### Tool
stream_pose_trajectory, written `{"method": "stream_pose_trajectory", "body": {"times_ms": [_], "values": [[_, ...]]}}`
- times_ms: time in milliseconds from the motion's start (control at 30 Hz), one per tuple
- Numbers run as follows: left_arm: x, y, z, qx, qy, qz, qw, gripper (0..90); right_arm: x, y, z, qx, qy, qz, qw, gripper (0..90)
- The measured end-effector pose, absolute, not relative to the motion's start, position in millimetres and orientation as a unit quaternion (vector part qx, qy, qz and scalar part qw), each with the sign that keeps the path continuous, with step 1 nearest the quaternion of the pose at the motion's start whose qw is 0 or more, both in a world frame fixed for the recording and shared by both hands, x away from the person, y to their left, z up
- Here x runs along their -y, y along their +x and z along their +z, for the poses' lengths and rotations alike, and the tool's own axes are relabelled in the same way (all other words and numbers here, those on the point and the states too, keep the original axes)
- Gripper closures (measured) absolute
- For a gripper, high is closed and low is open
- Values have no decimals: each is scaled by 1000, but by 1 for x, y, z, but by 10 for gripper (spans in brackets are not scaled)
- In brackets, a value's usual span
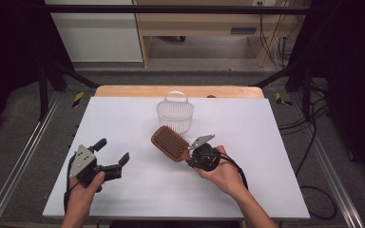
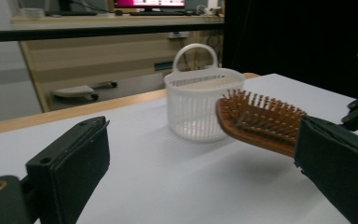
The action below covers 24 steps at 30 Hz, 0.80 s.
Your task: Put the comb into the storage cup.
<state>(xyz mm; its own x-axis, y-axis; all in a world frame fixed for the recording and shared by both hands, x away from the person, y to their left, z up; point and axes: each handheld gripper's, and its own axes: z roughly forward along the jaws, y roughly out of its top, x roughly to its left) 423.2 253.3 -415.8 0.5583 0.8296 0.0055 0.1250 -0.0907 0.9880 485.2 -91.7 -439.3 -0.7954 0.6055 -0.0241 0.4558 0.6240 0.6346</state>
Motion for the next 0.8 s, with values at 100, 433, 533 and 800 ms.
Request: {"method": "stream_pose_trajectory", "body": {"times_ms": [100, 433, 533, 800], "values": [[-236, 431, -405, -340, 680, 292, 581, 36, 98, 481, -438, -876, 301, 354, 131, 729], [-186, 466, -389, -329, 694, 232, 596, 50, 108, 476, -429, -838, 301, 427, 161, 729], [-176, 477, -390, -342, 681, 204, 614, 56, 110, 474, -425, -825, 299, 449, 170, 729], [-153, 489, -383, -342, 677, 181, 626, 68, 111, 471, -423, -808, 290, 481, 179, 729]]}}
